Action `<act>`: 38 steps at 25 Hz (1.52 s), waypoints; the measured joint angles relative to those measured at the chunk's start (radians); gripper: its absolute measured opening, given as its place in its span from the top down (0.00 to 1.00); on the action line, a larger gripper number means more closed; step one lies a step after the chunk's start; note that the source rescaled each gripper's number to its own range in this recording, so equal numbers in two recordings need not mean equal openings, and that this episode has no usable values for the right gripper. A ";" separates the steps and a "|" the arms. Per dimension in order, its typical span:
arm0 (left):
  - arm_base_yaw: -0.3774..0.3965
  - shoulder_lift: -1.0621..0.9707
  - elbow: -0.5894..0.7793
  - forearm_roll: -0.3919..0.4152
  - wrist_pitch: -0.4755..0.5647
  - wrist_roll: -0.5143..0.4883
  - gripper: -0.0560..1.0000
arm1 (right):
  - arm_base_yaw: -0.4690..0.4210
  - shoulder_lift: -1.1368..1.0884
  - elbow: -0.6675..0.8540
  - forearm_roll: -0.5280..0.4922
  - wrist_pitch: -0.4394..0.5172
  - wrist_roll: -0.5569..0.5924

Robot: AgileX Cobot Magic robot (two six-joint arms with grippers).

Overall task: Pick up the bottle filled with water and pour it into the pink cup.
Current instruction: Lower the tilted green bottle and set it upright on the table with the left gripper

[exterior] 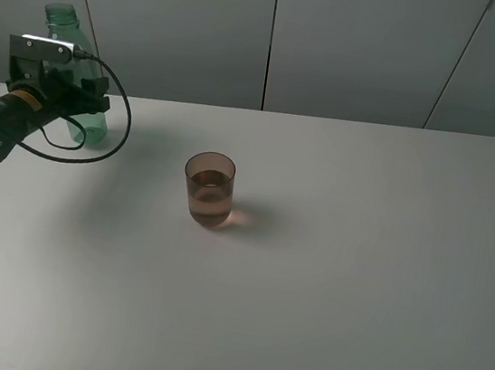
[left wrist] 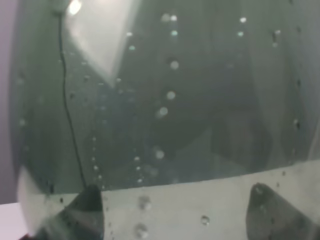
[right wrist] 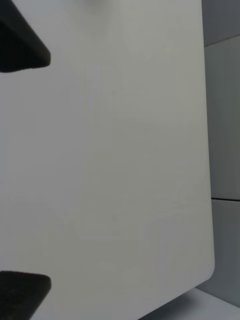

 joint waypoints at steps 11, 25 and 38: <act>0.000 0.033 -0.004 0.008 -0.039 0.000 0.95 | 0.000 0.000 0.000 0.000 0.000 0.000; 0.000 0.033 -0.002 0.019 0.009 0.023 0.69 | 0.000 0.000 0.000 0.000 0.000 0.000; 0.000 -0.025 0.000 0.019 0.245 0.023 0.00 | 0.000 0.000 0.000 0.000 0.000 0.000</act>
